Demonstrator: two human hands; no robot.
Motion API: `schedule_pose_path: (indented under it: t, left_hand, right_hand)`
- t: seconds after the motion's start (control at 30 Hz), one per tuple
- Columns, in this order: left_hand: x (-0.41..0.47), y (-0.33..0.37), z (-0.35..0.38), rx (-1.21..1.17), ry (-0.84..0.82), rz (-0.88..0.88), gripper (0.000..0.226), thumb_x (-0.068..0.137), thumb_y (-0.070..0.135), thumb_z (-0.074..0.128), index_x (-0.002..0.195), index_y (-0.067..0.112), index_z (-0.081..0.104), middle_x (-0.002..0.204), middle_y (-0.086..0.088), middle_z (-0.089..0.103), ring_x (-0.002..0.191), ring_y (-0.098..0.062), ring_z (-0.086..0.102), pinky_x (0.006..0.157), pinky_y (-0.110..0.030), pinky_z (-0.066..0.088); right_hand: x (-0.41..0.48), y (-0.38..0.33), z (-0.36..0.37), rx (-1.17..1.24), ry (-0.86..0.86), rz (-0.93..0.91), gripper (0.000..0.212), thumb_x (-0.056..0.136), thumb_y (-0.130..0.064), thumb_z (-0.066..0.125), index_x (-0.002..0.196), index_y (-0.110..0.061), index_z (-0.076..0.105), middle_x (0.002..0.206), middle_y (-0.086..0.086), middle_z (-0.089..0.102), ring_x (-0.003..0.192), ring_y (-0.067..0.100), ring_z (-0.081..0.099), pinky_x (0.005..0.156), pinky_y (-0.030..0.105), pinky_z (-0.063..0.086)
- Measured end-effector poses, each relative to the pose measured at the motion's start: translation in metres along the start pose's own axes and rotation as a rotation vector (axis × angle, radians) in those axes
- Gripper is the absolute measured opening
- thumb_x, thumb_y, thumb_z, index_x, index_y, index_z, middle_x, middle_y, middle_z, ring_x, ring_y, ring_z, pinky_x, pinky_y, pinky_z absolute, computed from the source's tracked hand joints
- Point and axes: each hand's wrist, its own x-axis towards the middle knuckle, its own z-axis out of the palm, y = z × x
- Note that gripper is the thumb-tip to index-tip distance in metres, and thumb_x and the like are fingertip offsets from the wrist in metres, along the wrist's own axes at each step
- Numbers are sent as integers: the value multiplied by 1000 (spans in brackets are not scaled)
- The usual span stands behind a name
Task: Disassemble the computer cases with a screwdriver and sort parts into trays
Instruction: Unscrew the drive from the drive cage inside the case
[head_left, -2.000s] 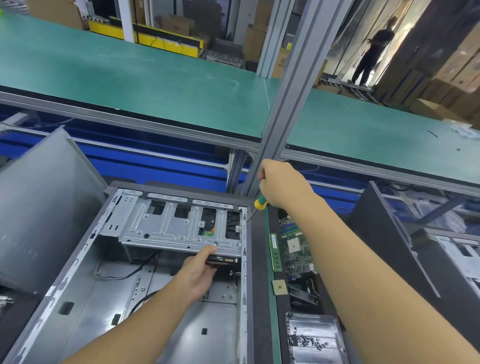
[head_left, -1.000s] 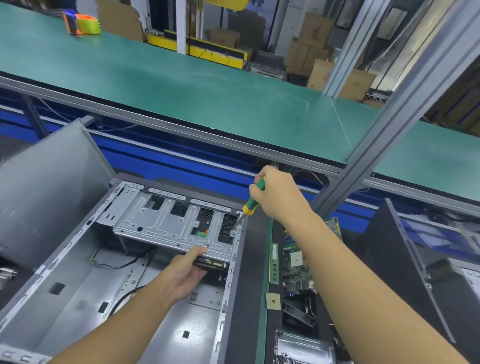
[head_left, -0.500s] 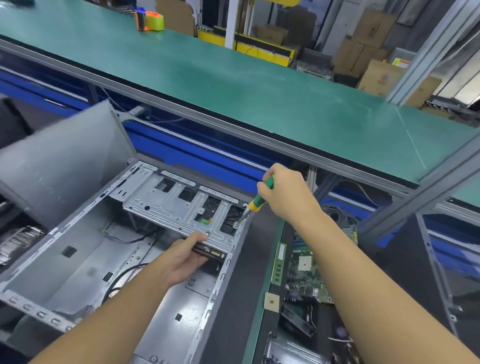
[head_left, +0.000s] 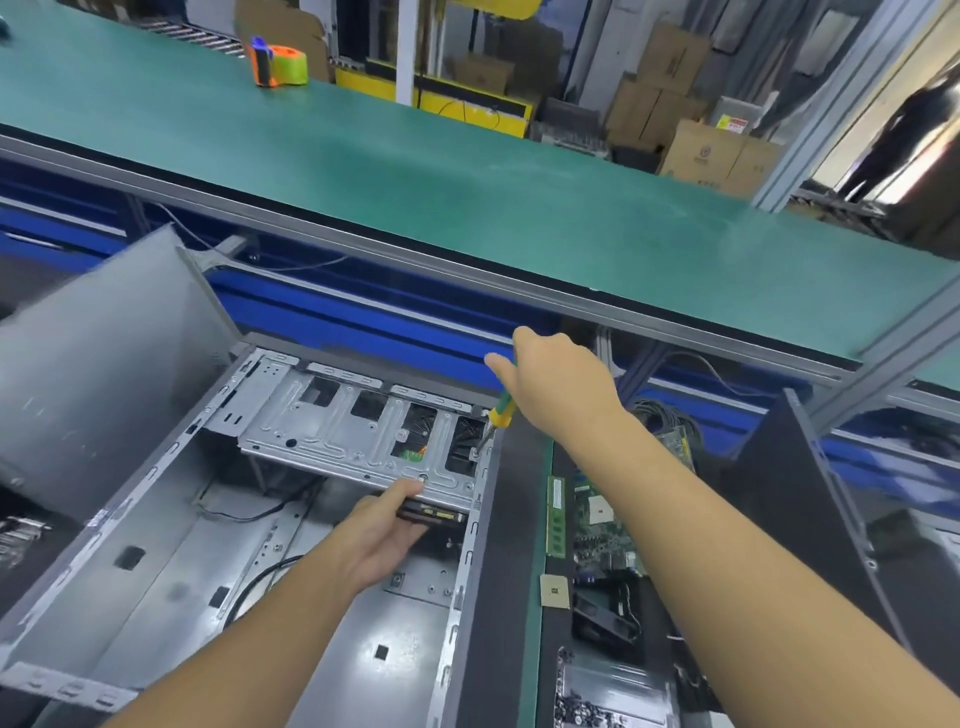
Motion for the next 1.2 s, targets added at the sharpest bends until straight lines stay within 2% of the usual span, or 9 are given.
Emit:
schedule_pose_path:
  t: [0.1,0.2,0.37,0.43,0.63,0.8,0.97,1.07,1.2]
  left_hand:
    - [-4,22,-13,-3,4,-15,9,94,1,59,97,-7,63,100,-23,73,87,-29,75,66,-31,61]
    - [-6,38,-26,-14,5,-14,12,93,0,60,101,-8,62,103,-23,72,90,-30,74,73,-34,62]
    - [-9,70,-51,-5,15,-4,16,90,2,63,104,-5,61,108,-23,70,96,-31,72,83,-35,58]
    - [-10,83,-62,-4,26,2,12,90,2,63,101,-4,62,102,-21,72,91,-29,73,76,-33,61]
    - [-20,116,-81,42,23,-7,9,91,2,63,98,-3,63,97,-19,74,88,-27,74,74,-32,60]
    - [-18,111,-79,33,5,-30,15,88,-1,65,102,-8,62,102,-22,73,91,-29,73,76,-33,62]
    - [-14,114,-86,25,40,-20,14,86,-1,68,97,-6,63,98,-21,73,86,-28,73,71,-33,62]
    - [-14,115,-90,13,43,-17,19,82,1,71,99,-5,64,102,-22,73,88,-29,74,68,-31,61]
    - [-18,114,-88,-12,35,-19,20,81,2,71,99,-5,65,102,-22,73,88,-29,74,68,-32,61]
  right_hand:
    - [13,-27,-4,176,-165,-63,9,100,-23,51,105,-15,50,99,4,56,76,21,49,58,33,37]
    - [24,-51,-11,336,-369,-65,24,90,-11,58,107,-26,51,98,-3,54,73,15,52,58,31,42]
    - [34,-92,-4,-12,-176,54,41,101,-52,39,119,-16,45,92,3,46,83,30,51,66,38,41]
    - [40,-103,1,-150,-110,-27,32,107,-37,34,119,-10,47,83,6,44,77,31,48,59,36,38]
    - [63,-146,-7,240,-353,-95,21,92,-15,53,112,-20,46,109,2,52,93,27,51,67,36,41]
    - [68,-169,-3,-18,-250,42,51,100,-58,38,123,-13,48,100,5,51,88,31,51,68,40,41]
    - [70,-158,-8,5,-252,107,23,103,-28,41,107,-7,52,103,14,61,73,28,52,61,35,40]
    - [67,-152,-18,156,-404,101,36,89,-9,52,122,6,56,112,35,60,68,26,43,58,33,36]
    - [66,-153,-14,94,-377,80,37,95,-34,52,112,-1,51,97,24,61,63,25,48,60,29,36]
